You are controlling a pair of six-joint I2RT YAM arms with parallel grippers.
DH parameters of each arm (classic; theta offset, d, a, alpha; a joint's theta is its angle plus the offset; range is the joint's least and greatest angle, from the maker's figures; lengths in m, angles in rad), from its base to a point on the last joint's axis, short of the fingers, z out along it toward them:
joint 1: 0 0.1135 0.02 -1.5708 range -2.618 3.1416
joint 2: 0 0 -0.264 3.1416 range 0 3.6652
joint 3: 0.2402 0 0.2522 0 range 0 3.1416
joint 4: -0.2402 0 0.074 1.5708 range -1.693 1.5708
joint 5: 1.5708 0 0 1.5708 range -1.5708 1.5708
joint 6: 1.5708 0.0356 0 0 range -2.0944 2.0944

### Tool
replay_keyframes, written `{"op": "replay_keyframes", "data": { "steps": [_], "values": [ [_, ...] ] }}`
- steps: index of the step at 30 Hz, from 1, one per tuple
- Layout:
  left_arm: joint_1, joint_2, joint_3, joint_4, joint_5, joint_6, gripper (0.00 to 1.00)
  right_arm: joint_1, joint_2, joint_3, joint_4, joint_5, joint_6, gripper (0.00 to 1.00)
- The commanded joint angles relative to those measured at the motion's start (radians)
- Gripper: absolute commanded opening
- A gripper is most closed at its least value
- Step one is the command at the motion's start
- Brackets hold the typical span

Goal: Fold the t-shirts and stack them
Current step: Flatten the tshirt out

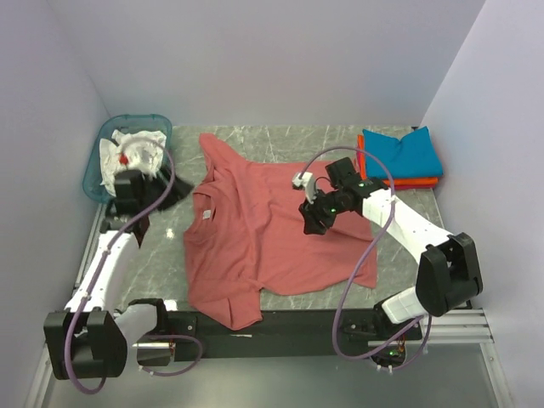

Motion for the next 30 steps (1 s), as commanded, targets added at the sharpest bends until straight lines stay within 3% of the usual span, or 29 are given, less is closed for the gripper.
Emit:
{"op": "replay_keyframes", "data": {
  "steps": [1, 7, 10, 12, 30],
  "values": [
    [0.0, -0.04, -0.146, -0.155, -0.06, 0.011, 0.68, -0.042, -0.054, -0.001, 0.009, -0.007, 0.004, 0.52],
    [-0.028, 0.068, -0.085, -0.189, -0.14, 0.0, 0.63, -0.068, -0.051, -0.001, 0.0, -0.01, 0.001, 0.52],
    [-0.061, 0.197, -0.035, -0.201, -0.126, 0.029, 0.62, -0.088, -0.062, -0.009, 0.0, -0.027, 0.0, 0.52],
    [-0.061, 0.3, 0.013, -0.236, -0.112, 0.054, 0.55, -0.107, -0.068, -0.01, 0.0, -0.03, -0.003, 0.53],
    [-0.17, 0.665, 0.269, -0.393, -0.304, 0.149, 0.5, -0.211, -0.132, -0.013, -0.052, -0.128, -0.049, 0.53]
  ]
}}
